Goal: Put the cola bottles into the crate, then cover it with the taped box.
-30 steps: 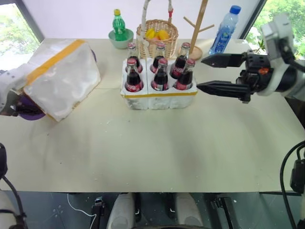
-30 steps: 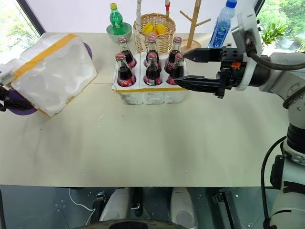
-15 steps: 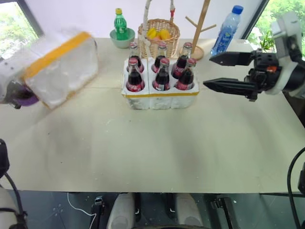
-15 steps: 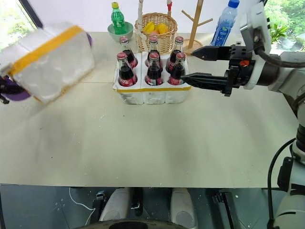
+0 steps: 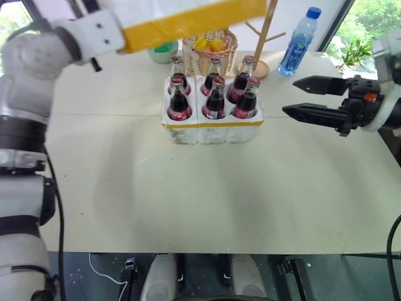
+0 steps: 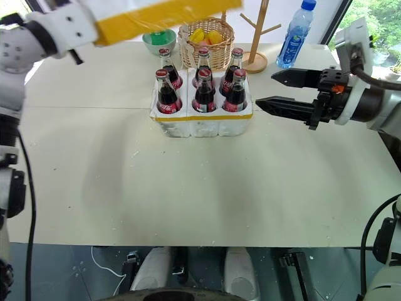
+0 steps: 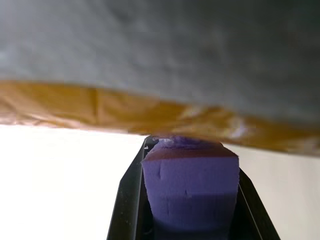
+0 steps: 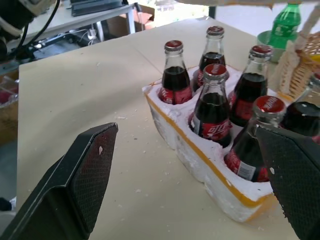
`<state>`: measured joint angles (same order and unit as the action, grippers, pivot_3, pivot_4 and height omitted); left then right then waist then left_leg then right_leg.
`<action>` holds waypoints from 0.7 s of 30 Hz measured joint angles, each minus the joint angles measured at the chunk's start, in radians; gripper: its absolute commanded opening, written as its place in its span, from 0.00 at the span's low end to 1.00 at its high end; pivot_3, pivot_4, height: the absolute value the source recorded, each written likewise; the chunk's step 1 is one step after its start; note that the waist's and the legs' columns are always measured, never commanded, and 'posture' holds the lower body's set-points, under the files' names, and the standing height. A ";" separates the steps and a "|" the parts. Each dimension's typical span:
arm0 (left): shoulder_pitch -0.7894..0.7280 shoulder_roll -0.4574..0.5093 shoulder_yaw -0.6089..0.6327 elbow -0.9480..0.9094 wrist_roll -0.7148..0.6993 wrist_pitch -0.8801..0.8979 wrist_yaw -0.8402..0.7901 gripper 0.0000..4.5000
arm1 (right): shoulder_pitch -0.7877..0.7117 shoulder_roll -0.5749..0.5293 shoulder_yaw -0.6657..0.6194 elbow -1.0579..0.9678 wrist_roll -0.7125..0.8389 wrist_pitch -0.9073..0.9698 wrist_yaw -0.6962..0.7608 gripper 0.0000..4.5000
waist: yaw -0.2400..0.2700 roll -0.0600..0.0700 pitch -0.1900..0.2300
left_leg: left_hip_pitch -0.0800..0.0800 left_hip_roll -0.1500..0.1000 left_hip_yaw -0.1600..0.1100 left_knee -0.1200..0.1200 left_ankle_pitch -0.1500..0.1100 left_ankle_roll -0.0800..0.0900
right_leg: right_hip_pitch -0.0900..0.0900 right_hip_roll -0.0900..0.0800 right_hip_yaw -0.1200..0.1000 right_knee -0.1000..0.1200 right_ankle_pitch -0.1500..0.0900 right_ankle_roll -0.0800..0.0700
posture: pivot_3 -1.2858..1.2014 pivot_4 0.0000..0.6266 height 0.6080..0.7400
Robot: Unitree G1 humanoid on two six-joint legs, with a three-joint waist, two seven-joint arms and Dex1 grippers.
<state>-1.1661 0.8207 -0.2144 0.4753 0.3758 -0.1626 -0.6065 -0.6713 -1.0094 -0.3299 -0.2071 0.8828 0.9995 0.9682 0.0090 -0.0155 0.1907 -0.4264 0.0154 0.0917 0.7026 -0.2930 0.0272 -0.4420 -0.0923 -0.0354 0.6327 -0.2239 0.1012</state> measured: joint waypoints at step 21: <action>0.131 -0.018 -0.127 -0.225 0.380 0.046 0.027 0.07 | 0.072 0.035 -0.071 -0.023 0.063 0.011 -0.129 1.00 | 0.004 0.000 0.000 | 0.000 0.001 -0.001 0.002 -0.002 0.004 | 0.001 0.001 0.002 0.000 0.000 0.000 | 0.52 0.24 1.00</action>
<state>-1.0353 0.8025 -0.3419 0.2504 0.7563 -0.1165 -0.5796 -0.5990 -0.9744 -0.4011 -0.2303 0.9458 1.0104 0.8391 0.0125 -0.0151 0.1905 -0.4263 0.0163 0.0908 0.7044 -0.2954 0.0316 -0.4413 -0.0911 -0.0334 0.6327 -0.2239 0.1012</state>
